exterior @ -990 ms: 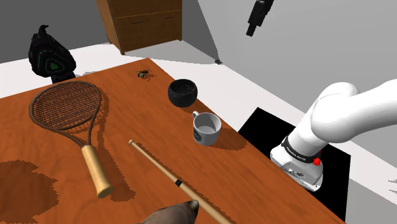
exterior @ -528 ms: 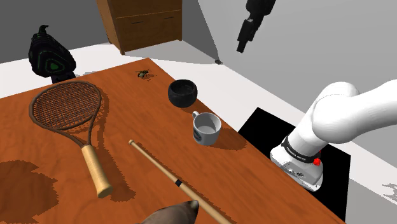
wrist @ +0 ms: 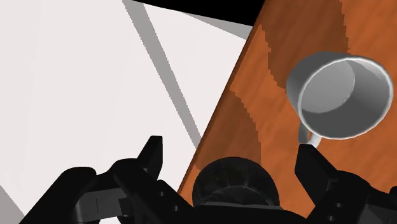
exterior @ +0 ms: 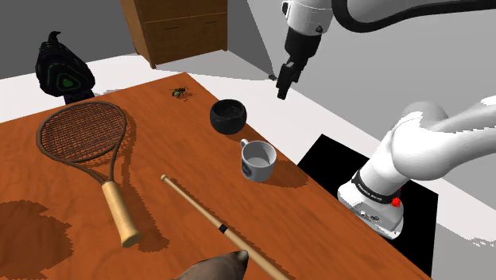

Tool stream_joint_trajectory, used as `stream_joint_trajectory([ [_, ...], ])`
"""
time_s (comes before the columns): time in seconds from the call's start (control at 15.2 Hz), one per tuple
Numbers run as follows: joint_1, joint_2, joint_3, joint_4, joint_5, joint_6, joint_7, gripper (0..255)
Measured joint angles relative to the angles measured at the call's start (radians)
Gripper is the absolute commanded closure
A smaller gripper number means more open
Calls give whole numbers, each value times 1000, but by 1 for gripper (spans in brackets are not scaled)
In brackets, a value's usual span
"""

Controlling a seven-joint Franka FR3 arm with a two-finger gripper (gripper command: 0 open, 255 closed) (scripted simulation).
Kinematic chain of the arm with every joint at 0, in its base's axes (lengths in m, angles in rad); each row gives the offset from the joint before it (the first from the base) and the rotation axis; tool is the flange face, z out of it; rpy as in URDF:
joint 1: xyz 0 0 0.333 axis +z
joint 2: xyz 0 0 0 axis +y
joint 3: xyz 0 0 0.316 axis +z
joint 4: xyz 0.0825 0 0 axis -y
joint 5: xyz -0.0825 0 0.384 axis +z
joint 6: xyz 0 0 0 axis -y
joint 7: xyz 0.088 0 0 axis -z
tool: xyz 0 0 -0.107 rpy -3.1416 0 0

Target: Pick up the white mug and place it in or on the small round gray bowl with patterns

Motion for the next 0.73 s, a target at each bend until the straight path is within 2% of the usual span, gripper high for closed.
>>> stream_joint_trajectory([
  [0.46, 65, 86, 134, -57, 82, 119, 136, 0],
  [0.73, 88, 179, 211, -61, 114, 205, 210, 0],
])
